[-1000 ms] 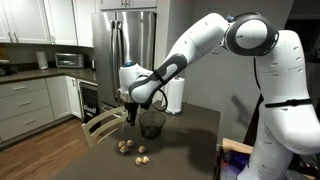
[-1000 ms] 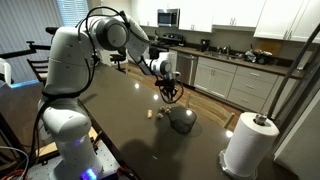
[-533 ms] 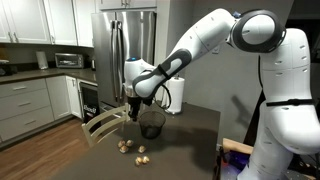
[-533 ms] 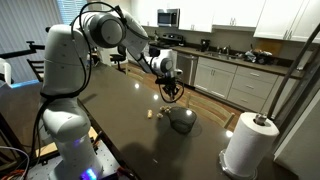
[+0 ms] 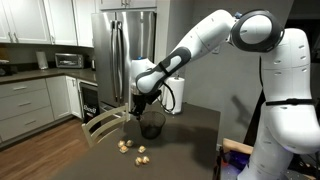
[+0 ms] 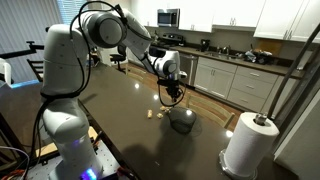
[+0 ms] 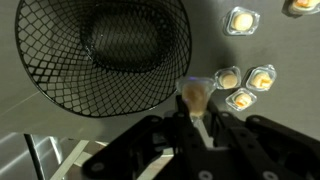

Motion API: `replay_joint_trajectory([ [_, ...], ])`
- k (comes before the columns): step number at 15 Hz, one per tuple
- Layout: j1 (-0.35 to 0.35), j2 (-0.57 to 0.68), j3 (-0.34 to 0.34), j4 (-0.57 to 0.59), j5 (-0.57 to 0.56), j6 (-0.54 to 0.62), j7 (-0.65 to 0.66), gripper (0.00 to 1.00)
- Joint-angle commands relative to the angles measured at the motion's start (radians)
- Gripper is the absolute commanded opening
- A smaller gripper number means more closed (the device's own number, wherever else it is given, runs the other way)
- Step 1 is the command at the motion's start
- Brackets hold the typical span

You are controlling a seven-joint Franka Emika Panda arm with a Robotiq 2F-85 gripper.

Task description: Move the basket to the right, pick up all the objects from the table and put them in the basket

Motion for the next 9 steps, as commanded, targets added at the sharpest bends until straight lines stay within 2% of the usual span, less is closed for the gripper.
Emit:
replay_joint_trajectory([
  [1,-0.031,-0.040,0.000,-0.054,0.066,0.025,0.020,0.09],
  [9,-0.086,-0.073,-0.020,-0.107,0.196,0.050,0.034,0.09],
])
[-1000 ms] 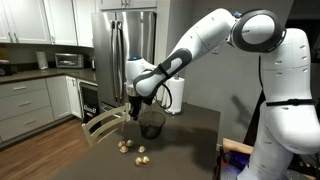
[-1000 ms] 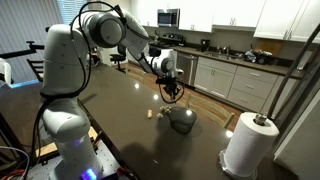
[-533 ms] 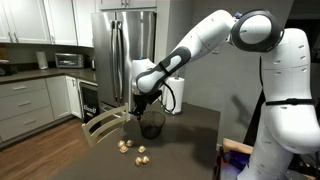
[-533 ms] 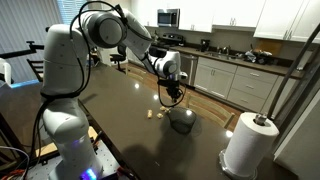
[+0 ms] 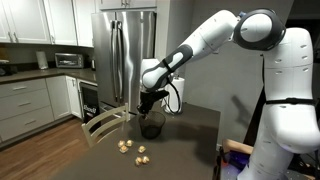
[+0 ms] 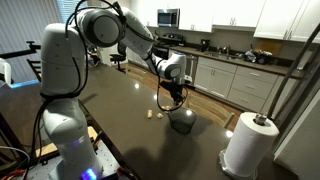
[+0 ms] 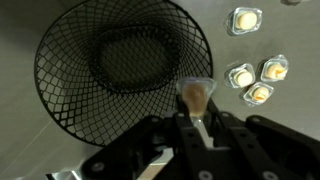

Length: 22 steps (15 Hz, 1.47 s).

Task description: Move the basket to the right, pick up all the objects from the table and put them in the basket

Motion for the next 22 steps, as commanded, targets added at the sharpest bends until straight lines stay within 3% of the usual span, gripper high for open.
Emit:
replay_joint_trajectory([
  [1,-0.023,-0.038,-0.002,-0.046,0.055,0.027,0.021,0.09],
  [8,-0.026,-0.032,-0.017,-0.049,0.065,0.067,0.050,0.09],
  [9,-0.027,-0.033,-0.017,-0.050,0.067,0.067,0.055,0.32],
  [10,-0.027,-0.032,-0.019,-0.050,0.064,0.068,0.058,0.44],
  [16,-0.028,-0.031,-0.016,-0.049,0.069,0.065,0.047,0.81],
  [19,-0.034,-0.039,0.003,-0.058,0.082,0.067,-0.020,1.00],
  [22,-0.034,-0.045,0.027,-0.070,0.085,0.069,-0.092,1.00],
])
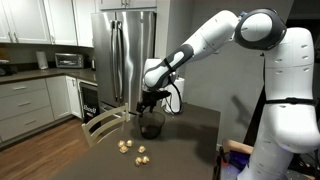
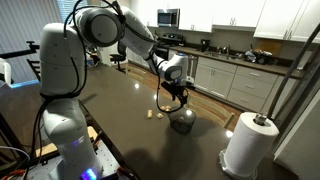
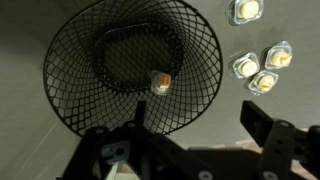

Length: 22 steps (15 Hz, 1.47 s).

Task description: Move the basket to the right, pick up all the objects from the table and put them in the basket

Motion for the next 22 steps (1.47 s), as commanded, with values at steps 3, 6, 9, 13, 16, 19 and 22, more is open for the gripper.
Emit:
replay_joint_trajectory([
  [3,-0.009,-0.032,0.058,-0.050,0.032,0.015,-0.170,1.00],
  [6,0.000,-0.023,0.082,-0.045,0.016,0.001,-0.230,1.00],
  [9,0.005,-0.017,0.102,-0.037,0.008,-0.009,-0.276,1.00],
  [13,0.003,0.005,0.123,-0.009,0.013,-0.030,-0.349,1.00],
  [16,-0.002,0.044,0.132,0.031,0.017,-0.069,-0.401,1.00],
  [19,-0.006,0.092,0.137,0.085,0.016,-0.116,-0.445,1.00],
  [22,-0.004,0.139,0.144,0.142,0.010,-0.155,-0.472,1.00],
])
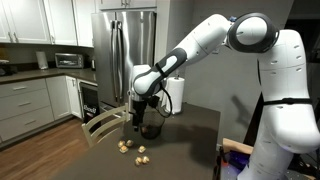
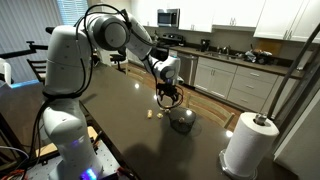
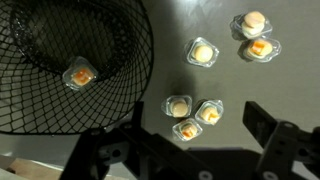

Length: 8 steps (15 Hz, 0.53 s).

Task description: Move the basket to the right, pick up all the objects from the table and put them in the basket

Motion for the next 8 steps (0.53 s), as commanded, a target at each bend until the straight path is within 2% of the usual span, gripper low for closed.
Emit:
replay_joint_trajectory([
  [1,-0.011,0.067,0.021,0.091,0.007,-0.061,-0.064,1.00],
  [8,0.007,0.154,0.033,0.195,-0.022,-0.121,-0.060,1.00],
])
